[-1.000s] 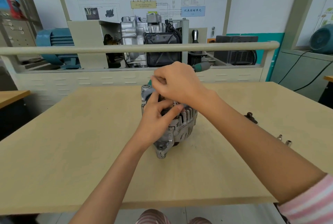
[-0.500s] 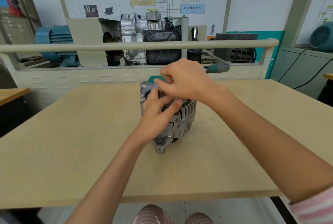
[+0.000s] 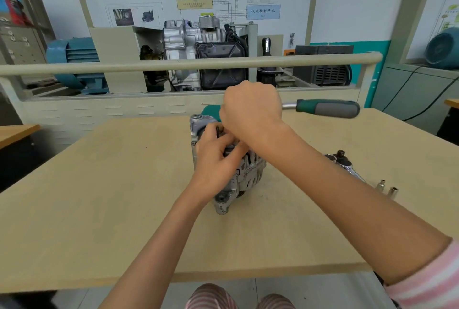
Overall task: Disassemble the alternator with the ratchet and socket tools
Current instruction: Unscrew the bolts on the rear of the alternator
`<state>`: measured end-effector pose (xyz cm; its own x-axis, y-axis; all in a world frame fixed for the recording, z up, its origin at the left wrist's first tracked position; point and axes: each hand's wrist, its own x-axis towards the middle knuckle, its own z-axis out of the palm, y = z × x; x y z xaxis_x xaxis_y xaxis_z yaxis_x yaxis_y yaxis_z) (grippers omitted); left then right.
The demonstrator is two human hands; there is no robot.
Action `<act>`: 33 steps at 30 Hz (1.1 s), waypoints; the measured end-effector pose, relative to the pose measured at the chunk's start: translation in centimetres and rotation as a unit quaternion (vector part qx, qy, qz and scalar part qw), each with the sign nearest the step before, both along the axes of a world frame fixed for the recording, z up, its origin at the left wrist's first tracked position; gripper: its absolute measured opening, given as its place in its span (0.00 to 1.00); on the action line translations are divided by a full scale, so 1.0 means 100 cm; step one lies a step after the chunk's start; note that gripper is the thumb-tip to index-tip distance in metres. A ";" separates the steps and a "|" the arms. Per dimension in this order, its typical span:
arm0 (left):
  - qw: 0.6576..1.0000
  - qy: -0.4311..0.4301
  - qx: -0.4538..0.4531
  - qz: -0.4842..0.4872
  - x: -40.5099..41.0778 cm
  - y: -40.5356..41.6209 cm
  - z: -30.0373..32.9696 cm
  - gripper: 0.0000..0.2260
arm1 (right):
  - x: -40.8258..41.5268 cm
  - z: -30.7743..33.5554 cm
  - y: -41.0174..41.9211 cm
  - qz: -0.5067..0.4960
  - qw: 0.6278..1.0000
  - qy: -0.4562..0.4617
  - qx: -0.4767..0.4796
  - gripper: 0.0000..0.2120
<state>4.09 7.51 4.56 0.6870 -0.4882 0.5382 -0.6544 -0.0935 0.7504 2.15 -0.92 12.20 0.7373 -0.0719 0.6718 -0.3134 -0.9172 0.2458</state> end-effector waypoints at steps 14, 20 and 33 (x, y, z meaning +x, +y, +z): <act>0.999 -0.017 -0.028 -0.031 0.009 0.001 -0.005 0.15 | -0.004 0.000 0.002 -0.027 0.998 0.016 0.054 0.17; 0.999 -0.043 0.011 0.013 0.003 -0.004 -0.005 0.08 | -0.004 0.001 -0.006 0.014 1.000 -0.011 -0.002 0.18; 0.999 -0.003 -0.011 -0.048 0.019 0.007 -0.003 0.03 | -0.001 -0.004 -0.017 -0.023 0.991 0.015 0.131 0.18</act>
